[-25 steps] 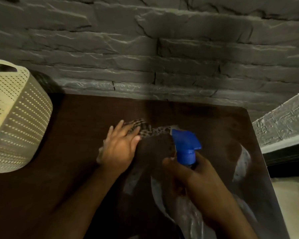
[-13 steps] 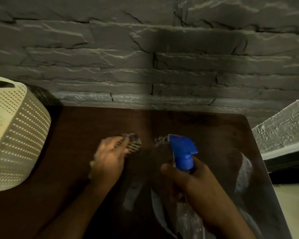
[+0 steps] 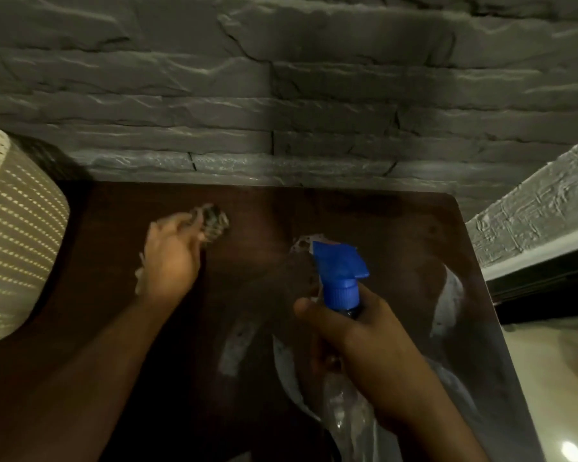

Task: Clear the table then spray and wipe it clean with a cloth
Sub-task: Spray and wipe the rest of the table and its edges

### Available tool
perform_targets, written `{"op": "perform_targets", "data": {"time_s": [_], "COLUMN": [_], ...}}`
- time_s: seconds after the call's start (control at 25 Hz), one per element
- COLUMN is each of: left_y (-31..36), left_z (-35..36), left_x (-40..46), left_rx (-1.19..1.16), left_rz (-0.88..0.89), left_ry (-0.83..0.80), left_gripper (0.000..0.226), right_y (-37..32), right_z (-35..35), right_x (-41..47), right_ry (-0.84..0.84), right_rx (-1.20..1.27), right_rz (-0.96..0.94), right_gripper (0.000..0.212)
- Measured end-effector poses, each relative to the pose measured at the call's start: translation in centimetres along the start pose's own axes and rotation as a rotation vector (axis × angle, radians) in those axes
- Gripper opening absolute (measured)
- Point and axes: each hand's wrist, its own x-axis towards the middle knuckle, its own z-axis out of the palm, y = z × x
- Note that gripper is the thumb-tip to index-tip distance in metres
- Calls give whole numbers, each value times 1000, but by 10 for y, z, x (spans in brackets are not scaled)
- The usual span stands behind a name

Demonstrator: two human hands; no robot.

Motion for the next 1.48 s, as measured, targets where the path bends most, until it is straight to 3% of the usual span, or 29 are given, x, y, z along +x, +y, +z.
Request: {"op": "perform_targets", "data": {"time_s": [0.08, 0.12, 0.2, 0.28, 0.36, 0.44, 0.52, 0.56, 0.64, 0.76, 0.88, 1.0, 1.04, 1.12, 1.2, 1.32, 1.4, 1.48], "left_y": [26, 53, 86, 64, 18, 0, 16, 38, 70, 37, -19, 9, 38, 80, 66, -19, -58, -48], "left_z": [0, 7, 27, 32, 18, 2, 8, 13, 27, 11, -22, -6, 4, 22, 19, -12, -22, -9], "left_x": [53, 55, 19, -43, -44, 4, 52, 59, 35, -57, -43, 39, 49, 26, -37, -71, -32, 22], "left_rx": [-51, -36, -22, 28, 43, 1, 17, 24, 41, 25, 39, 10, 48, 81, 92, 9, 23, 21], "left_rz": [-237, -236, 102, 424, 356, 87, -76, -74, 147, 439, 248, 39, 84, 337, 577, 438, 307, 101], "left_ry": [38, -1, -85, -143, -70, -18, 25, 11, -101, -190, -94, -13, -53, -173, -244, -127, -57, 14], "left_gripper": [37, 35, 37, 39, 39, 40, 40, 40, 40, 37, 40, 42, 41, 40, 41, 38, 39, 40], "right_y": [2, 4, 6, 5, 3, 4, 6, 6, 8, 8, 9, 11, 13, 19, 25, 30, 36, 42], "right_z": [-2, -2, -3, -1, 1, 2, 6, 7, 12, 15, 16, 21, 23, 25, 24, 18, 13, 12], "right_x": [3, 4, 5, 1, -5, -5, -7, -8, -10, -19, -28, -30, -30, -30, -35, -45, -47, -50], "right_ry": [15, 26, 37, 19, 13, 39, 77, 89, 113, 121, 104, 142, 154, 166, 158, 136, 129, 125], "right_rx": [-29, -34, -26, 9, 33, 25, 7, 5, 5, 28, 75, 77, 75, 56, 20, 32, 29, 14], "right_rz": [-23, -26, -30, -6, 21, 6, -14, -19, -18, 32, 72, 74, 70, 63, 73, 84, 75, 71], "right_gripper": [26, 26, 25, 20, 20, 22, 26, 27, 28, 29, 22, 20, 21, 24, 25, 21, 18, 17]}}
